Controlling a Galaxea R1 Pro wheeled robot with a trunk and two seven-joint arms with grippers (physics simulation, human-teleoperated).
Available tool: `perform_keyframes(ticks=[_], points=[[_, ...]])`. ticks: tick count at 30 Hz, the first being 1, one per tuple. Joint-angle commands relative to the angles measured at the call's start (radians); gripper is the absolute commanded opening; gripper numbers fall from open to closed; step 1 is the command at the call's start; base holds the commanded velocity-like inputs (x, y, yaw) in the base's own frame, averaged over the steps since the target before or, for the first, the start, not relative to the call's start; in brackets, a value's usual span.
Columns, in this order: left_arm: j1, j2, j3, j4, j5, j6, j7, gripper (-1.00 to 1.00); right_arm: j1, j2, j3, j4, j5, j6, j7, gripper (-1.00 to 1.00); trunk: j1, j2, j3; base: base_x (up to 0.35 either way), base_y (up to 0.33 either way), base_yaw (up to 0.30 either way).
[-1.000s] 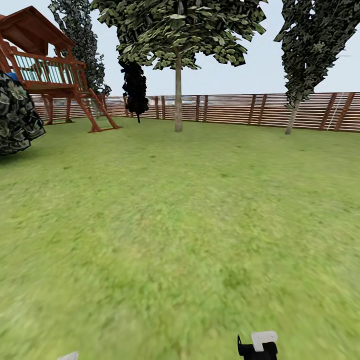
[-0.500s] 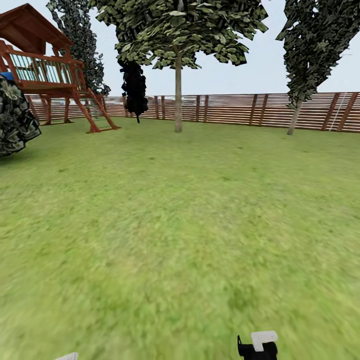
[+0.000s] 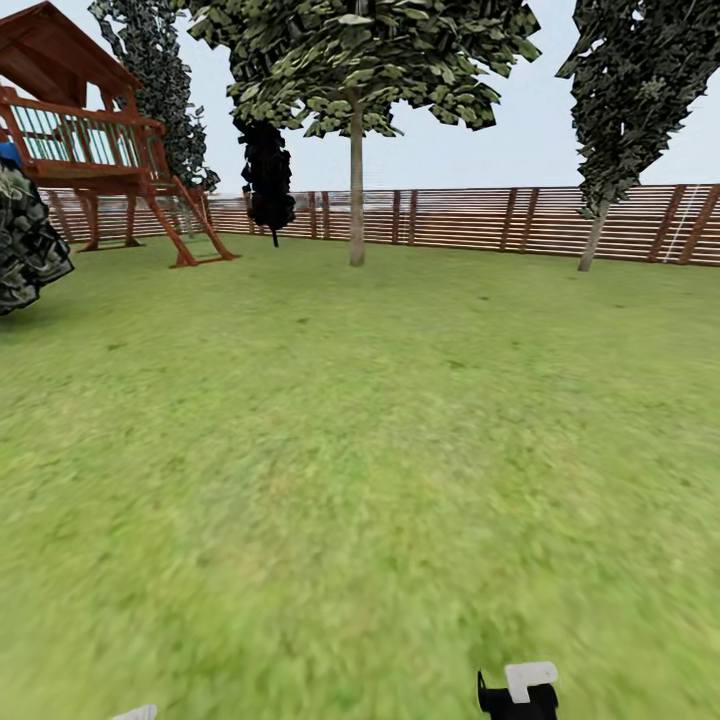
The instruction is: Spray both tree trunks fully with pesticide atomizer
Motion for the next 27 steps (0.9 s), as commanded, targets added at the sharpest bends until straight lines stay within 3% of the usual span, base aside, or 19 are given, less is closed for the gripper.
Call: perform_keyframes(ticks=[1, 27], points=[[0.000, 0.000, 0.000, 0.000, 0.000, 0.000, 0.000, -1.00, 0.000, 0.000, 0.000, 0.000, 0.000, 0.000, 0.000, 1.00, 0.000, 0.000, 0.000, 0.339, 0.000, 0.000], [0.000, 0.000, 0.000, 0.000, 0.000, 0.000, 0.000, -1.00, 0.000, 0.004, 0.000, 0.000, -0.001, 0.000, -0.001, 1.00, 0.000, 0.000, 0.000, 0.339, 0.000, 0.000]])
